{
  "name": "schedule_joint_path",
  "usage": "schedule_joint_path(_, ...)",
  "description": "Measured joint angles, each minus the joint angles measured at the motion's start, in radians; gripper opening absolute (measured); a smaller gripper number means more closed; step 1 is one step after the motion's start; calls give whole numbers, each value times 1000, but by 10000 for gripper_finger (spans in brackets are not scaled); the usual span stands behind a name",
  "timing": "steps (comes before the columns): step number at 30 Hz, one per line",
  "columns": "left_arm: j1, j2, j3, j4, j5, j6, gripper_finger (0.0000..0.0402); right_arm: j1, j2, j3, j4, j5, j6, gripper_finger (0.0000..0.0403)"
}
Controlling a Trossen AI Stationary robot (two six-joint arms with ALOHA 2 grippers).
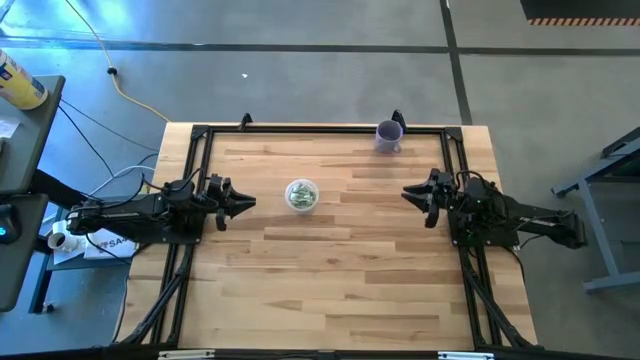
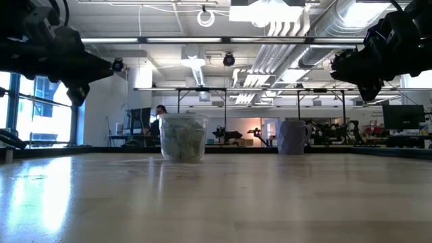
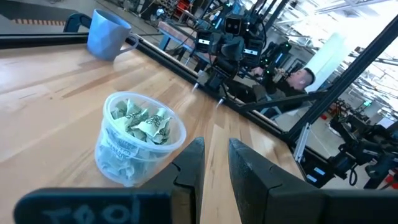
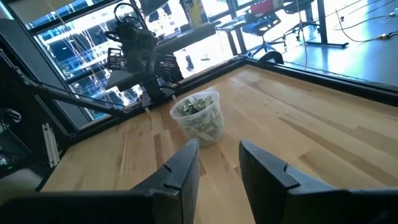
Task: Pick and place Stevia / Truvia into bins
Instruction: Return to Home Position
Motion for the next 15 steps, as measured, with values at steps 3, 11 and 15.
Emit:
schedule_joint_path(3,0,0,0,0,0,0,106,0,0,0,0,0,0,106)
schedule_joint_path(11,0,0,0,0,0,0,106,0,0,0,0,-1,0,106)
schedule_joint_path(15,0,0,0,0,0,0,106,0,0,0,0,-1,0,106)
